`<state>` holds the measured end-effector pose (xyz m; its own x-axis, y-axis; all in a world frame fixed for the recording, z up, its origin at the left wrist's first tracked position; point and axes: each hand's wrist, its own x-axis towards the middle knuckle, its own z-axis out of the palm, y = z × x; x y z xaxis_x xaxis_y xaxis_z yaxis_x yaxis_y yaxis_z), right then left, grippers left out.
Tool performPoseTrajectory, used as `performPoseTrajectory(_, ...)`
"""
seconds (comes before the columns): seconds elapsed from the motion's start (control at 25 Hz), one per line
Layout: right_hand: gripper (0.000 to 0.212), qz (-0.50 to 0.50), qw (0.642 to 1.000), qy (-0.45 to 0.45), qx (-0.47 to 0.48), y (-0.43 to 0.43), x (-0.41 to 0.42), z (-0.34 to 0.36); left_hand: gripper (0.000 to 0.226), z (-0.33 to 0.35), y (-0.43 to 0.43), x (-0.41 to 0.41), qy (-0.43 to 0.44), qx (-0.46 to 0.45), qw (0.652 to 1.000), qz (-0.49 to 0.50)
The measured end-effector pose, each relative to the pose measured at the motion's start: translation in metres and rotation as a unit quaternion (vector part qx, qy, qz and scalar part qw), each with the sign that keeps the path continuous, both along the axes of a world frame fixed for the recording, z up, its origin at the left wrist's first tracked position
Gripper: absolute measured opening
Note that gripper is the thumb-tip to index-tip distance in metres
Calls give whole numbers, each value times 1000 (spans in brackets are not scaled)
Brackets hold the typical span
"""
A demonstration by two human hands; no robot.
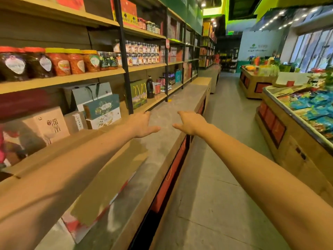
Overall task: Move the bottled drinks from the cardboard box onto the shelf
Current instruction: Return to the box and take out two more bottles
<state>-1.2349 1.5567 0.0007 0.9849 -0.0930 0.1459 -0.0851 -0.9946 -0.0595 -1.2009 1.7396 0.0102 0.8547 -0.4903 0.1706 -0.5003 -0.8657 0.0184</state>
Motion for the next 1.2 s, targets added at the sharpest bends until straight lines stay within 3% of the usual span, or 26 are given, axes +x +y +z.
performPoseTrajectory(0.36,59,225,974,16,0,44,216,-24,79,-23,28,129,43,-38,974,218)
performPoseTrajectory(0.68,50,420,905,65,37,149,280,-79,78,-65,113,144,105,-62,903,411)
performPoseTrajectory(0.96,55,472,872,115,63,234,334,-142,79,-117,182,177,137,-65,887,437)
performPoseTrajectory(1.2,49,453,868,193,72,266,372,-185,72,-167,224,216,201,-112,877,421)
